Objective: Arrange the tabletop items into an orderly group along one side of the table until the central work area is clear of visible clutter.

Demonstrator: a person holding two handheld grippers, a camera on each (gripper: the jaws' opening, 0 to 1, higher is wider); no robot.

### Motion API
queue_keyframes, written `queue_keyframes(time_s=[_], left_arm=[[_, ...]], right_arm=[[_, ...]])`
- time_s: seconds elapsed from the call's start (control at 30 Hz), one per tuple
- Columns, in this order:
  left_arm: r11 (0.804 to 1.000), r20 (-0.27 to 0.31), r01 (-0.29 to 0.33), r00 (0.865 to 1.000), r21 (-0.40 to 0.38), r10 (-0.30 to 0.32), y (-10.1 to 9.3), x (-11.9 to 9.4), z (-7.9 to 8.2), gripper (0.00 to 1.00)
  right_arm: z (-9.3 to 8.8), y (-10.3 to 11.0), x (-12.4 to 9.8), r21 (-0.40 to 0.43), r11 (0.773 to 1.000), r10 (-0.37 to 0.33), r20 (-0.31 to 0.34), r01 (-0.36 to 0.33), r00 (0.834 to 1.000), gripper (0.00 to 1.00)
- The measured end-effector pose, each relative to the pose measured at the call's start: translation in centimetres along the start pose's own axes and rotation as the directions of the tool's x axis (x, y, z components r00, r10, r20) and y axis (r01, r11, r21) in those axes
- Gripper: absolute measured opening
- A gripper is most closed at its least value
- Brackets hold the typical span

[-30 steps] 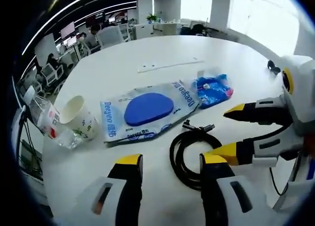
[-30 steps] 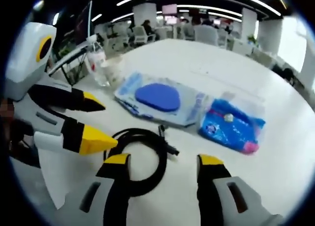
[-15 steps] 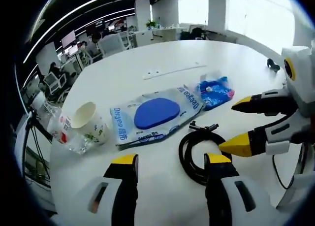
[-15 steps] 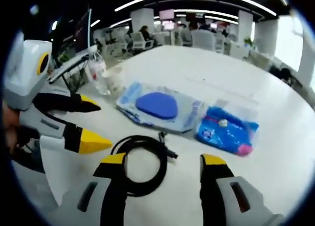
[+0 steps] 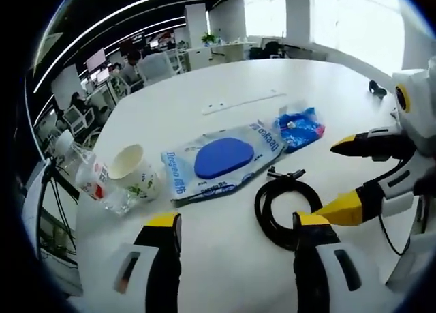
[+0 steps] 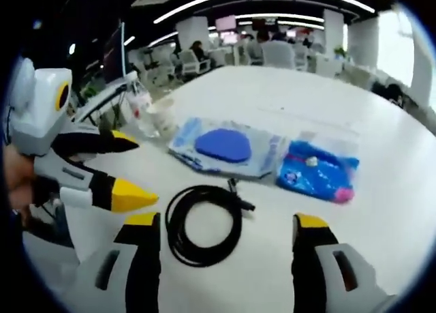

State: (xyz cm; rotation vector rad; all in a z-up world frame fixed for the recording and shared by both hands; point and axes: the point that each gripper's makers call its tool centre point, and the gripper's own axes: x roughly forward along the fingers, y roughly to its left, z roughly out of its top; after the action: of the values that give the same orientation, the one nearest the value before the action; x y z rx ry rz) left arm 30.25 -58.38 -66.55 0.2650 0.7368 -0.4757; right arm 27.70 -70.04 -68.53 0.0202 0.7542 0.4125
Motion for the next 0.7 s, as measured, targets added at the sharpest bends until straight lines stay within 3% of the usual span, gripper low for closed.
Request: queue_keyframes(time_s=[0.23, 0.37, 0.53, 0.7], left_arm=[[0.999, 0.029, 0.038, 0.999, 0.0, -0.038, -0.8, -0.3, 0.5, 0.77], [0.999, 0.027, 0.039, 0.999, 0.02, -0.04, -1.1, -0.9, 0.2, 0.79], [0.998, 0.044, 0.057, 0.997, 0.019, -0.058, -2.2, -1.6, 0.4, 0.82], [0.997, 0.046, 0.067, 0.997, 0.044, -0.069, -2.4, -2.1, -0.1, 0.85]], right_arm=[[-1.0, 0.3, -0.6, -0.053, 0.999, 0.004, -0.021, -0.005, 1.0, 0.93], [-1.3, 0.2, -1.1, -0.037, 0.999, 0.004, -0.016, -0.005, 1.0, 0.99], [-1.2, 1.0, -2.3, -0.034, 0.999, 0.017, -0.004, -0.017, 1.0, 1.0], [-1.8, 0.5, -3.5, -0.009, 1.0, -0.002, -0.001, 0.002, 1.0, 1.0]])
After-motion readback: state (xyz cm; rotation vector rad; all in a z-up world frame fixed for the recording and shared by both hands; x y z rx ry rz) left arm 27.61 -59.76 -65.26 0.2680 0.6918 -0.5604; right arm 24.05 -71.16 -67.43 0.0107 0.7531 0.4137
